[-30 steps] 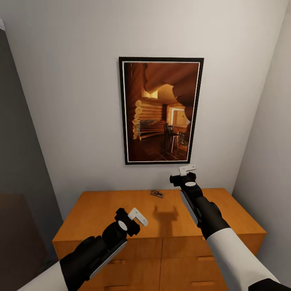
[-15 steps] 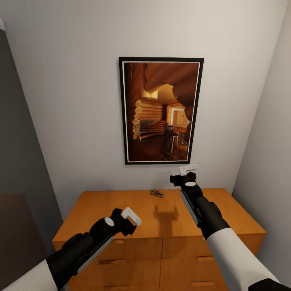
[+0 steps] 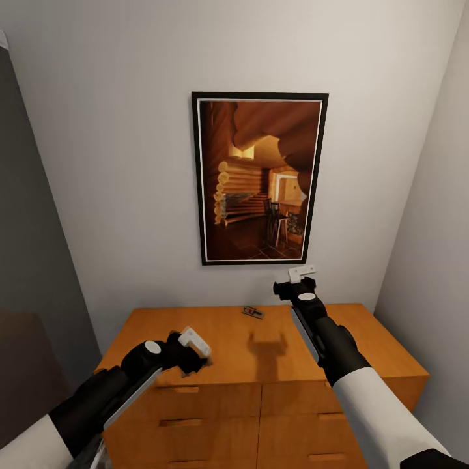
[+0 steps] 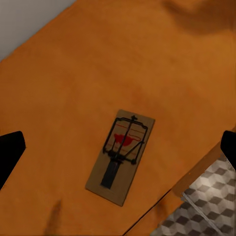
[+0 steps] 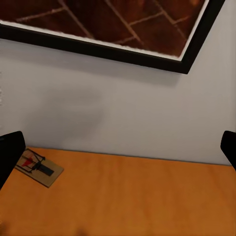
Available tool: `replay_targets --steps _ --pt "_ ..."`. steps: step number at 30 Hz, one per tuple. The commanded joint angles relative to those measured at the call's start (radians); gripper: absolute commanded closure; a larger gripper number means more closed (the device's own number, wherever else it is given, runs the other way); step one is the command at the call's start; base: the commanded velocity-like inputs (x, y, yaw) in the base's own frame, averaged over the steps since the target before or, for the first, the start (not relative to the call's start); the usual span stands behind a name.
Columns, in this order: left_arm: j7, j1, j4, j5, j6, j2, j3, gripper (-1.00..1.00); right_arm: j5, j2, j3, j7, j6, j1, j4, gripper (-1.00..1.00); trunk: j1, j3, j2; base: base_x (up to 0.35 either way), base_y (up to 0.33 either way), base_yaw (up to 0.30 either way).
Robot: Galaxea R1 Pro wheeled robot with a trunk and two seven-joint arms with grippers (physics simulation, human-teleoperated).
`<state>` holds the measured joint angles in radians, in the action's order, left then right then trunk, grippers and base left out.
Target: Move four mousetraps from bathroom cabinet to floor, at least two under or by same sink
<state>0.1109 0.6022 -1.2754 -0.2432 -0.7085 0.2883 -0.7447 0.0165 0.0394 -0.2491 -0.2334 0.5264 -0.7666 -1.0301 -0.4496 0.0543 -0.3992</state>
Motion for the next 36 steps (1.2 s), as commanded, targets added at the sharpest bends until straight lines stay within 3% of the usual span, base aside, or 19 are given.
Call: replay_targets --steps 1,8,21,23,28,36 --pt "0.015 0.001 0.0 0.0 0.01 0.005 0.012 -1.0 0.001 0.0 -0.002 -0.004 0.007 0.0 -0.001 -1.0 0.0 -0.001 -0.001 0.0 0.0 0.0" --pt "0.034 0.0 0.004 0.002 0.037 0.001 0.029 -1.0 -0.003 0.002 -0.001 -0.002 0.01 0.0 -0.001 -1.0 0.0 -0.001 -0.001 0.0 0.0 0.0" --pt "0.043 0.0 0.018 -0.001 0.075 -0.004 0.022 -1.0 -0.011 0.006 -0.018 -0.003 0.018 0.0 -0.008 -1.0 0.0 -0.001 -0.001 0.0 0.0 0.0" --pt "0.044 0.0 0.032 -0.001 0.095 -0.007 0.012 -1.0 -0.013 0.005 -0.019 -0.003 0.019 0.0 -0.004 -1.0 0.0 -0.001 -0.001 0.0 0.0 0.0" --pt "0.042 0.0 0.051 0.001 0.114 -0.019 -0.057 -1.0 -0.013 0.004 -0.021 -0.004 0.048 0.003 0.0 -1.0 0.0 -0.001 -0.001 0.0 0.0 0.0" --pt "0.043 0.0 0.055 0.003 0.12 0.008 -0.087 -1.0 -0.009 0.006 -0.027 -0.004 0.101 0.004 0.0 -1.0 0.0 -0.001 -0.001 0.0 0.0 0.0"
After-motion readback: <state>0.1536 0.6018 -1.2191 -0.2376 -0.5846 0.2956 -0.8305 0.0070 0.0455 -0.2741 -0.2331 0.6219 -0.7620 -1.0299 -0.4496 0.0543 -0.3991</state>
